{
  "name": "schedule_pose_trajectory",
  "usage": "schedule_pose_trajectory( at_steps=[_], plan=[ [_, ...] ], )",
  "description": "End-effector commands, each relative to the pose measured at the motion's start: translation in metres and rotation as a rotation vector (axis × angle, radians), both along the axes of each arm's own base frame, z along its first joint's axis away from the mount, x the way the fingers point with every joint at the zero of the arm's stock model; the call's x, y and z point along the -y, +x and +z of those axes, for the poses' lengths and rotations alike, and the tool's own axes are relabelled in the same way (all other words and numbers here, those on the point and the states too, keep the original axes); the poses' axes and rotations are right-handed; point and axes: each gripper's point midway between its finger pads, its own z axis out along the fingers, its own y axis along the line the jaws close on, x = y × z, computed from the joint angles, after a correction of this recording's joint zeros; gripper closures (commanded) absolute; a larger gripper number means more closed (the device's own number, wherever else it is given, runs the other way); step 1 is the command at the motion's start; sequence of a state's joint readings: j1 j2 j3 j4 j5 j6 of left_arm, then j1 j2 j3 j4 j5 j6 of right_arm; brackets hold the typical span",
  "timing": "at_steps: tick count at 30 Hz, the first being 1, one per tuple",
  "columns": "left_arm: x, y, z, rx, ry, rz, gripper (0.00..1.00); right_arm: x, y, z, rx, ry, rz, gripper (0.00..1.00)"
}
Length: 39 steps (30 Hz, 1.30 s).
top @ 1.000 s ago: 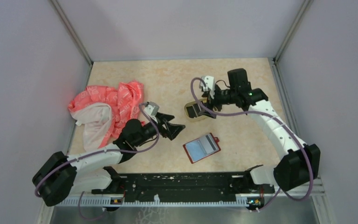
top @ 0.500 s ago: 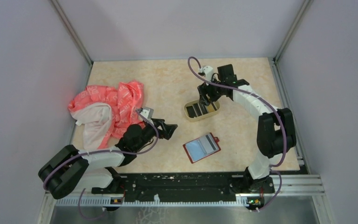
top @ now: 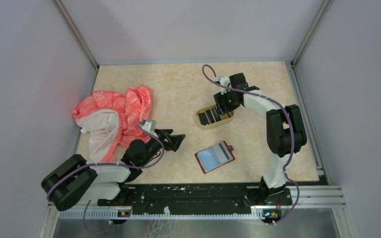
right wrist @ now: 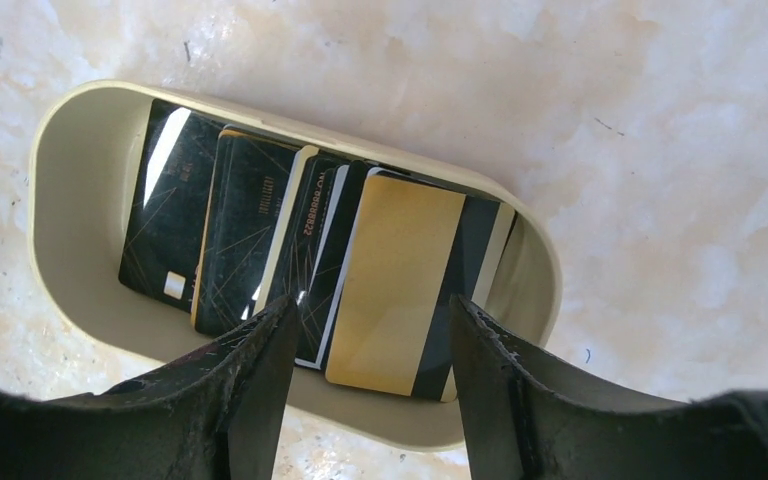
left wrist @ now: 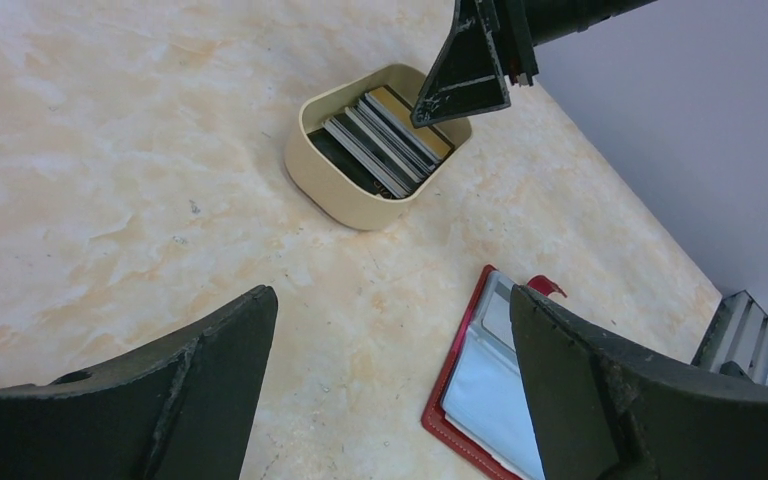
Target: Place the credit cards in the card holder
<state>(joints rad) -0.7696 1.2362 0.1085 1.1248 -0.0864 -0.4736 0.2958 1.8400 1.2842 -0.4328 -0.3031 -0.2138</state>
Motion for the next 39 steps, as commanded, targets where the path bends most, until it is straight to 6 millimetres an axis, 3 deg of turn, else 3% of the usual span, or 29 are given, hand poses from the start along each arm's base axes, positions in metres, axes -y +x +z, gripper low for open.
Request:
schedule_pose_trajectory(
  at_steps=[1,18,25,30,39],
  plan=[
    [0.000,0.000,0.014,0.036,-0.053,-0.004,0.09,-0.002,0.025,0.013,0.076,0.012,-0.062,0.43],
    [0.001,-0.002,0.013,0.028,-0.057,-0.014,0.09,-0.001,0.024,-0.008,0.021,-0.005,-0.079,0.36],
    [0.001,-0.003,0.013,0.029,-0.057,-0.016,0.09,-0.005,0.020,0.004,0.023,0.028,-0.064,0.42],
    [0.001,-0.003,0.012,0.028,-0.056,-0.018,0.09,-0.006,0.019,0.006,0.001,0.062,-0.063,0.56],
    [0.002,-0.003,0.012,0.028,-0.056,-0.021,0.09,-0.001,0.021,0.018,0.002,0.108,-0.074,0.70]
  ],
)
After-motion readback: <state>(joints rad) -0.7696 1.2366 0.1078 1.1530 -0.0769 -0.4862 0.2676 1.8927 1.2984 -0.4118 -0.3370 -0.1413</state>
